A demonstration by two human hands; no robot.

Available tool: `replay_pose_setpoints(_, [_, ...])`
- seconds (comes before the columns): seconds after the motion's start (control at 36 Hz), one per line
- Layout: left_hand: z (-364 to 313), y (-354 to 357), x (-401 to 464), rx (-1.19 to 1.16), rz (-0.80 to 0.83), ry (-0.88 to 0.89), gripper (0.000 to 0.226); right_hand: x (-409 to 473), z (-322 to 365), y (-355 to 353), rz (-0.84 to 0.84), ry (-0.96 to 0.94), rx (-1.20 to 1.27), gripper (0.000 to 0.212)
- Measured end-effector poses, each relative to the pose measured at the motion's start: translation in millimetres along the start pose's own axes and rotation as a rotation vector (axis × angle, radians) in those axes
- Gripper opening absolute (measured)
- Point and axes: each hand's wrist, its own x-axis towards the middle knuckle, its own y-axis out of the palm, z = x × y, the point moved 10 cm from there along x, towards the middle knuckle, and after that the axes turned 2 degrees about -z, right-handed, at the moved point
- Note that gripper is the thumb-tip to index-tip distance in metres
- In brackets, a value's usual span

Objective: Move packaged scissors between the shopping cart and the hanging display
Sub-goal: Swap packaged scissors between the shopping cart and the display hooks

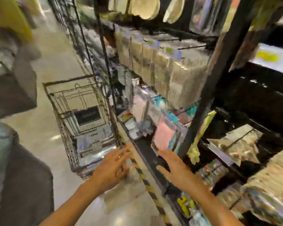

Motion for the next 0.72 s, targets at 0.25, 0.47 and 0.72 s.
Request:
replay_pose_setpoints(0.25, [175.6,1.4,-97.7,0.017,-0.001,-0.314,0.071,95.0,88.8,110.7,0.188,-0.088,-0.025,0.053])
replay_pose_setpoints(0.47, [260.7,15.8,-144.9,-0.003,0.021,-0.428,0.071,150.7,114.7,178.6,0.292,-0.122,-0.084,0.052])
replay_pose_setpoints(0.72, [319.7,47.6,-136.8,-0.063,0.104,-0.598,0.062,225.1,95.4,226.7,0.432,-0.151,-0.124,0.056])
